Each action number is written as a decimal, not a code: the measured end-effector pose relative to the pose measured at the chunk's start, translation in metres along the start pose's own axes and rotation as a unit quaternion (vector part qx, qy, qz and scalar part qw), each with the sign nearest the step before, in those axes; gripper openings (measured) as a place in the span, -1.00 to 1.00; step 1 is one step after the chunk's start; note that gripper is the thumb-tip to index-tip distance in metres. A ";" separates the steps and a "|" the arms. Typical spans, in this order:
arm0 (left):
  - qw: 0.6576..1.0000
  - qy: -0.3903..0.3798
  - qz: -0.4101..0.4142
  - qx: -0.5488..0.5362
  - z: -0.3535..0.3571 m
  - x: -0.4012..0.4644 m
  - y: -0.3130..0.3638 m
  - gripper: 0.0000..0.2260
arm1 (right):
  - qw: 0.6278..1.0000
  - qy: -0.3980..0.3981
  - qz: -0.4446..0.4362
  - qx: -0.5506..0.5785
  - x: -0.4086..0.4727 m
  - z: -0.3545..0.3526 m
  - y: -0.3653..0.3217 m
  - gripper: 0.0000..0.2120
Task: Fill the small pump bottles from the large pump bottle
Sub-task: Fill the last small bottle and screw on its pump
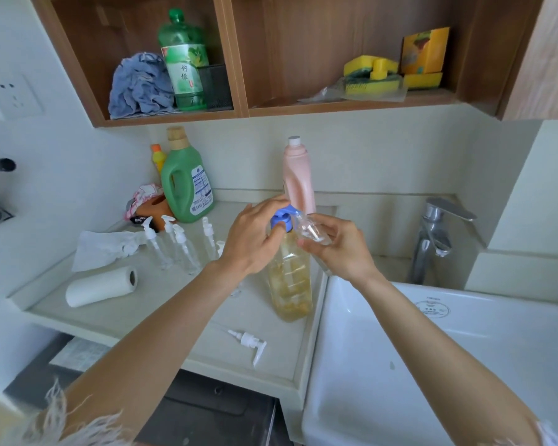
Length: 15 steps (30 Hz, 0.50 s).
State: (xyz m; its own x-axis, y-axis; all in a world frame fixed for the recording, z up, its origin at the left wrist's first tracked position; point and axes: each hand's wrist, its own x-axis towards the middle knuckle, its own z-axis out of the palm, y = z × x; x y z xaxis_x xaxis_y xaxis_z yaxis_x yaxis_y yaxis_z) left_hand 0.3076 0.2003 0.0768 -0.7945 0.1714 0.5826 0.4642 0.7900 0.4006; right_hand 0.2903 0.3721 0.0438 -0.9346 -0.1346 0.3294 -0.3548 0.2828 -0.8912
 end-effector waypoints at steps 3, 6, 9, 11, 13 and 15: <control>1.000 0.006 -0.008 -0.001 -0.011 0.009 0.005 -0.46 | 1.000 0.005 -0.002 0.001 0.002 -0.004 -0.003 -0.60; 1.000 0.013 -0.002 -0.002 -0.014 0.010 0.005 -0.47 | 1.000 0.001 -0.002 -0.006 0.005 -0.005 -0.006 -0.59; 0.999 0.033 0.012 0.002 -0.013 0.009 0.003 -0.52 | 1.000 -0.006 -0.004 -0.015 0.007 -0.005 -0.007 -0.60; 0.998 0.056 0.020 0.002 -0.010 0.009 0.003 -0.54 | 1.000 -0.011 -0.008 -0.010 0.008 -0.005 -0.006 -0.60; 0.997 0.075 0.018 -0.008 -0.007 0.009 0.001 -0.55 | 1.000 -0.009 -0.007 -0.002 0.009 -0.005 -0.002 -0.60; 0.996 0.086 0.016 -0.020 -0.001 0.007 -0.002 -0.57 | 1.000 -0.007 -0.005 0.000 0.009 -0.004 0.002 -0.60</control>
State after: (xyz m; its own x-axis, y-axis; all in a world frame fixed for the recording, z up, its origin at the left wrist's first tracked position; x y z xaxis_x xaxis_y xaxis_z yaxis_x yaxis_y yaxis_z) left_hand 0.3016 0.1992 0.0812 -0.7012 0.0894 0.7073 0.5064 0.7609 0.4058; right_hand 0.2806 0.3756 0.0462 -0.9307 -0.1505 0.3333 -0.3635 0.2806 -0.8883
